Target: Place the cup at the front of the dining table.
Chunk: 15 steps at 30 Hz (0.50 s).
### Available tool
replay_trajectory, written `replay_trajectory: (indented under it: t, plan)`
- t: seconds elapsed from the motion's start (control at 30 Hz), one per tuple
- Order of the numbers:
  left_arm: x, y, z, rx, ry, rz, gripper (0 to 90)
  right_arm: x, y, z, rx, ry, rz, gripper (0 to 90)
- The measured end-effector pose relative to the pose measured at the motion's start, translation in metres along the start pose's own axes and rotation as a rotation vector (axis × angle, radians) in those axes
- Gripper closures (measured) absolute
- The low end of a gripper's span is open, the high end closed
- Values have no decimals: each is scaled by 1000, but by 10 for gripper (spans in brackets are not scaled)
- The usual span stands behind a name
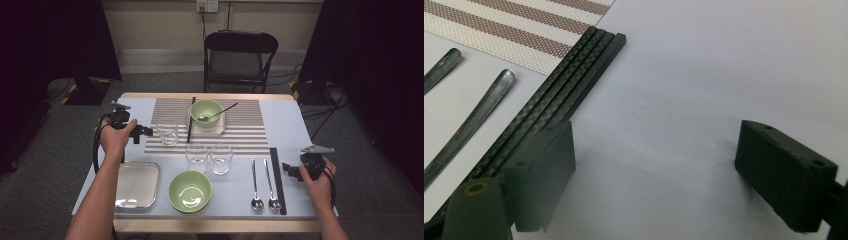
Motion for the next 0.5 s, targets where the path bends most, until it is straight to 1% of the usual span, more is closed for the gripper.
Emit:
replay_trajectory:
  t: [0.1,0.13,0.23,0.3,0.4,0.5]
  plan:
    - [-1,0,1,5,1,-15,278,0,0,0,0,0,0,150]
    - [-2,1,0,1,0,-12,279,0,0,0,0,0,0,150]
    - [-4,2,0,13,2,-18,279,0,0,0,-2,2,2,150]
    - [-4,2,1,16,-2,-31,279,0,0,0,0,2,1,150]
    - [-6,3,1,18,3,-29,278,0,0,0,0,2,0,150]
    - [-5,4,4,23,6,-51,277,0,0,0,0,0,2,150]
Point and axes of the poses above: each handheld gripper's, and its own axes: z roughly backward along the jaws, y roughly out of its underside, x roughly to its left, the point moved 2 cm from there along -z, roughly forward along the jaws, and after that the axes turned 2 degrees about z, right-handed, at the moved point
